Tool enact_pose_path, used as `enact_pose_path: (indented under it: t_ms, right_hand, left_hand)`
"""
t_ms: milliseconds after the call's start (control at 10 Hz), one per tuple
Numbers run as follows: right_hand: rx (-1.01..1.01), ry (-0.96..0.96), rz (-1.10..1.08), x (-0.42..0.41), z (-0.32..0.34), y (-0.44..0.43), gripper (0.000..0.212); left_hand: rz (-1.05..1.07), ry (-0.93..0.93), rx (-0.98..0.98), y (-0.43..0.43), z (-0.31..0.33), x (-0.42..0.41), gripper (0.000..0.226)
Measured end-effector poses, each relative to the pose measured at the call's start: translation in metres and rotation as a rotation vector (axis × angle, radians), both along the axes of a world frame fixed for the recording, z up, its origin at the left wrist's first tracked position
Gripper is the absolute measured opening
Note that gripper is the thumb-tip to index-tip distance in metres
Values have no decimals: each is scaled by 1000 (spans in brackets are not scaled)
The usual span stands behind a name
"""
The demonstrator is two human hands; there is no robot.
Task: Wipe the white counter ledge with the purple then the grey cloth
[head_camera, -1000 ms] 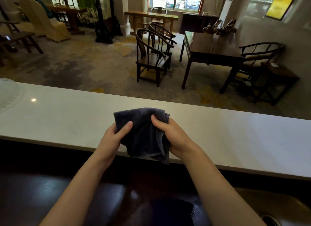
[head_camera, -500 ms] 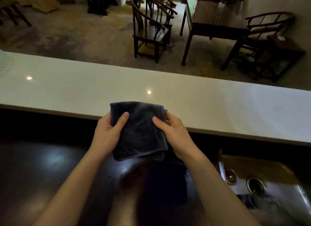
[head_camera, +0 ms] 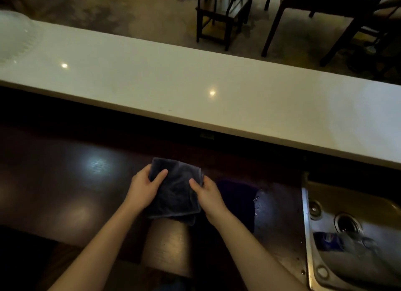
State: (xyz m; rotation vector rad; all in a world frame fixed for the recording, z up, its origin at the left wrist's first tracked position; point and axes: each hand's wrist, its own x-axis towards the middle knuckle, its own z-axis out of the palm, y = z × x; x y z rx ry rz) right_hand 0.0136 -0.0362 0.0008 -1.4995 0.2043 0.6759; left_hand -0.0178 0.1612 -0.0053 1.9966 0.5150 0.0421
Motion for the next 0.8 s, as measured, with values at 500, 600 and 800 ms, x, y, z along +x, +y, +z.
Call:
enact_pose_path:
  t_ms: [500,600,800]
  right_hand:
    - [-395,59,187,1,-44,11,7]
    - [-503,-28,250,3,-38,7,15]
    - [-778,-288,379,14,-5,-12,18]
  left_hand:
    - [-122,309,204,3,-43,-13,34]
    - [-144,300,352,4,-40,-13,44]
    - [-302,276,709,-4,4,4,50]
